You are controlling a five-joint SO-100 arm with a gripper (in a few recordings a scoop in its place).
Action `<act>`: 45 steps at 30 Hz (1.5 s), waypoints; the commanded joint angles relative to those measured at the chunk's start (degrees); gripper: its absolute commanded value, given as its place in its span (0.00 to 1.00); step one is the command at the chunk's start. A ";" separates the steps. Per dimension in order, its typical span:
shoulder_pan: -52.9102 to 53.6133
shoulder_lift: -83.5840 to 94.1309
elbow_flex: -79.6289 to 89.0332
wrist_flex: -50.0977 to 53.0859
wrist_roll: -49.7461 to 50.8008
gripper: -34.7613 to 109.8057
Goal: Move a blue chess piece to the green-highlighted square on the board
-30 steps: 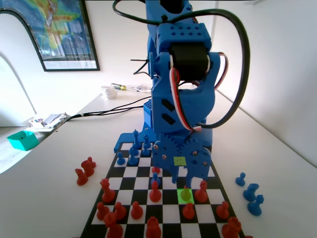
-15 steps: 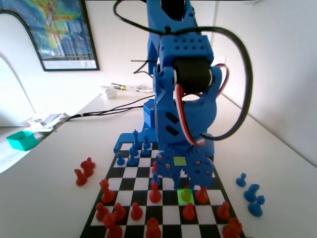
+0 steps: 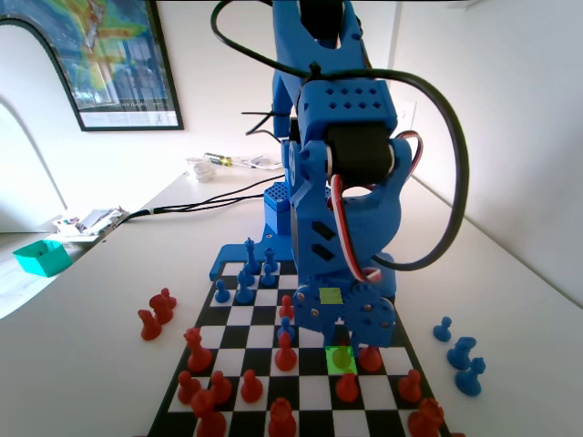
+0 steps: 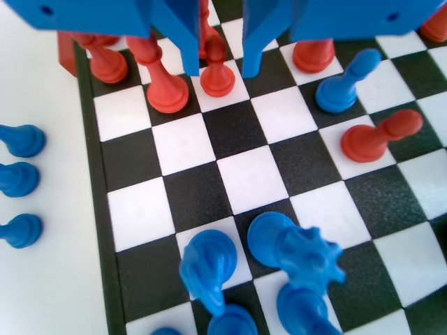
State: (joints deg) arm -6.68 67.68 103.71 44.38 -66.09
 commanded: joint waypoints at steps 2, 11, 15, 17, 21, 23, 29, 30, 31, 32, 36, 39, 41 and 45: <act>-0.44 1.32 -1.49 -0.09 -0.35 0.33; -0.09 1.14 -2.20 -0.35 -0.53 0.31; 0.00 1.14 -2.72 -0.35 -0.53 0.30; 0.00 1.14 -2.81 -0.35 -0.53 0.28; 0.00 1.14 -2.90 -0.35 -0.97 0.25; 0.00 1.14 -2.90 -0.35 -1.14 0.25; 0.26 2.55 -2.64 -0.35 -1.41 0.25; 0.53 3.34 -2.55 -0.35 -1.41 0.25; 0.79 4.48 -2.46 -0.35 -1.49 0.25; 1.14 5.71 -2.20 -0.35 -1.67 0.25; 2.64 12.74 -1.76 1.05 -1.85 0.25; 4.39 18.81 -1.76 3.43 -1.14 0.25; 5.89 22.68 -2.20 5.80 -0.35 0.25; 9.32 29.36 -2.64 11.16 0.97 0.25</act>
State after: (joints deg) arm 0.09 86.31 102.92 51.06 -65.57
